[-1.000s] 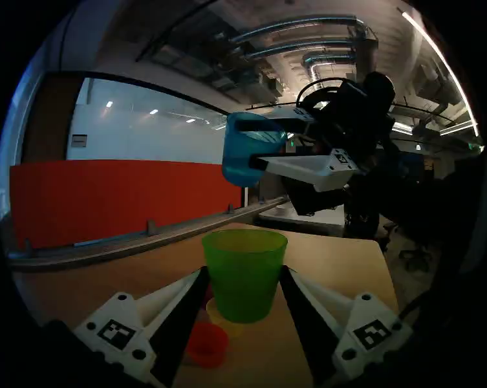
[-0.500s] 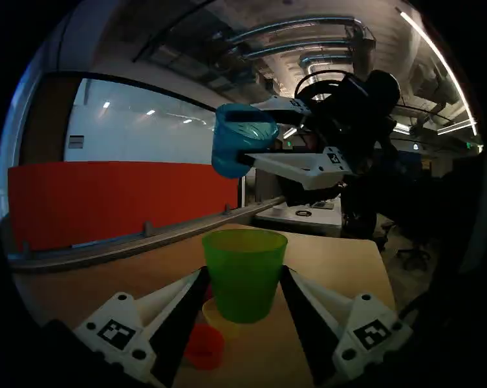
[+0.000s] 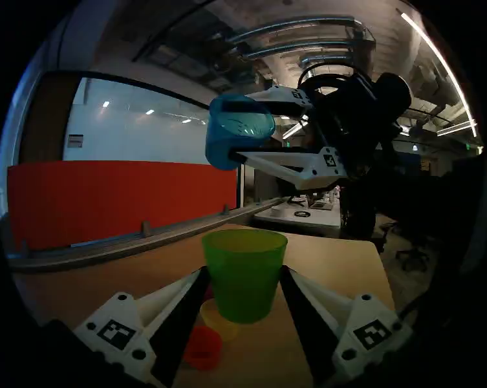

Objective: Pour water

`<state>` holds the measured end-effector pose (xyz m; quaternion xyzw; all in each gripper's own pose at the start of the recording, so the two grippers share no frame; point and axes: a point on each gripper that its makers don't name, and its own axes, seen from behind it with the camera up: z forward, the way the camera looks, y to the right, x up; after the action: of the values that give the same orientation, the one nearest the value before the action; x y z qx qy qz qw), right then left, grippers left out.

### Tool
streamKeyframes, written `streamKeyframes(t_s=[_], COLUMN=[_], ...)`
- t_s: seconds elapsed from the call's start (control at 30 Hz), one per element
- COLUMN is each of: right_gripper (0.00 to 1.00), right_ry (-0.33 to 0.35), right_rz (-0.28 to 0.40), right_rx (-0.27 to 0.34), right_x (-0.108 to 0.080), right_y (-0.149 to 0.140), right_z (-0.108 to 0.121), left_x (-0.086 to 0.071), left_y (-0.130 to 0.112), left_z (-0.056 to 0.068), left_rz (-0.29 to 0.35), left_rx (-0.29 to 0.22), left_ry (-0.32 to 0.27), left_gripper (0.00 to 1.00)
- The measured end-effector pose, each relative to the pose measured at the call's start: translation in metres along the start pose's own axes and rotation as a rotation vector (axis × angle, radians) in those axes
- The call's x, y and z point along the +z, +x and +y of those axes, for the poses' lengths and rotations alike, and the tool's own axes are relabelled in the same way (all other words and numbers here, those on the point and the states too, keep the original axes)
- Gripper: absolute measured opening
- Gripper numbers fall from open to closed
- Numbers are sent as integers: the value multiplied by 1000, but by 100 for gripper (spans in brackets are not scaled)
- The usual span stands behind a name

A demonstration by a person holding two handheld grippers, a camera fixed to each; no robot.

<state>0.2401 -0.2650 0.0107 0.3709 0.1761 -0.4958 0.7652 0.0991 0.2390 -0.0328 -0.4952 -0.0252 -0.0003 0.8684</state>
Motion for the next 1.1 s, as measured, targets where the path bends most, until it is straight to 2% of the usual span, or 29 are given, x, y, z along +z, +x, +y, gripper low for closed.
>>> streamKeyframes(t_s=[0.57, 1.1], right_gripper=[88, 88], right_ry=[-6, -23], right_rz=[-10, -17], right_rx=[-146, -197], right_x=[3, 4], right_y=[2, 1], right_z=[2, 8], left_x=[2, 3], left_y=[0, 0], left_z=[1, 2], left_rz=[0, -3], left_rx=[3, 8], left_ry=[-4, -8], left_gripper=[79, 79])
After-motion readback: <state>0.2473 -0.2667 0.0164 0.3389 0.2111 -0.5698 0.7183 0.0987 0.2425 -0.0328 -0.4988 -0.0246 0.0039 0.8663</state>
